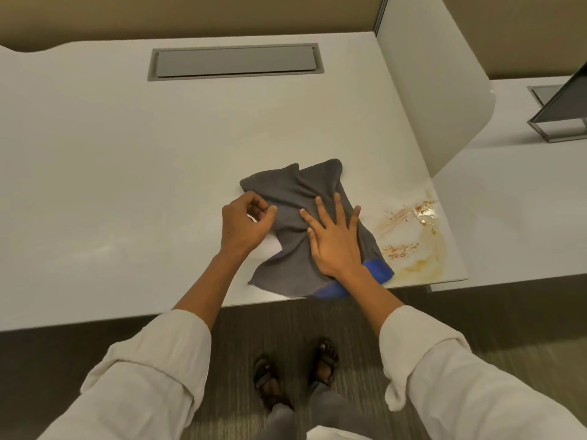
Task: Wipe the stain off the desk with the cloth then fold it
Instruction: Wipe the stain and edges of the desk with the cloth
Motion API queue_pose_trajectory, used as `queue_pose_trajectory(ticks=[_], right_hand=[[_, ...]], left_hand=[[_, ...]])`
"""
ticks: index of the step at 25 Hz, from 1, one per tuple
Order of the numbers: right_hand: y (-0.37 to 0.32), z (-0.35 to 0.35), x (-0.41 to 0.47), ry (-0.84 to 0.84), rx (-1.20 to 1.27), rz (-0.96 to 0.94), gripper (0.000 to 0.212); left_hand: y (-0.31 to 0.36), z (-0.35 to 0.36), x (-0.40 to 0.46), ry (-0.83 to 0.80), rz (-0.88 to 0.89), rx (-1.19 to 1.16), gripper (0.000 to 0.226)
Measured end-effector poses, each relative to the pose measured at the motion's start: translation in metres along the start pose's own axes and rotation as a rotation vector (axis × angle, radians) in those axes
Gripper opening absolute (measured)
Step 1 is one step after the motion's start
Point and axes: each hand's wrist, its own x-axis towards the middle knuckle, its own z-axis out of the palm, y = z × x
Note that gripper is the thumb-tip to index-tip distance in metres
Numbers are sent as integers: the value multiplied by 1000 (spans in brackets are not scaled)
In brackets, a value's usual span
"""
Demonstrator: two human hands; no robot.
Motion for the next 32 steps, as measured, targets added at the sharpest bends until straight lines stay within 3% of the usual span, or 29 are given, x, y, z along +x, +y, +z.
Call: queue_pose_trajectory(ticks=[3, 5, 10, 15, 18, 24, 32], right_hand=[[23, -2, 39, -1, 29, 134, 48], [30, -5, 70, 8, 82, 124, 48], [-10, -3, 100, -33, -59, -53, 56], [-49, -2, 50, -4, 39, -272, 72], [-40, -2, 14, -19, 183, -343, 59], [38, -12, -20, 83, 428, -207, 42], [92, -26, 78, 86, 521, -154, 24]], left_hand=[[-3, 3, 2, 14, -31, -11, 16], [-5, 1, 3, 26, -33, -13, 16], [-8, -3, 0, 45, -17, -1, 15], [-9, 3, -8, 38, 27, -5, 13], [-3, 13, -9, 34, 38, -14, 13], [24, 54, -1, -35, 45, -47, 14], [30, 89, 19, 14, 41, -23, 16]])
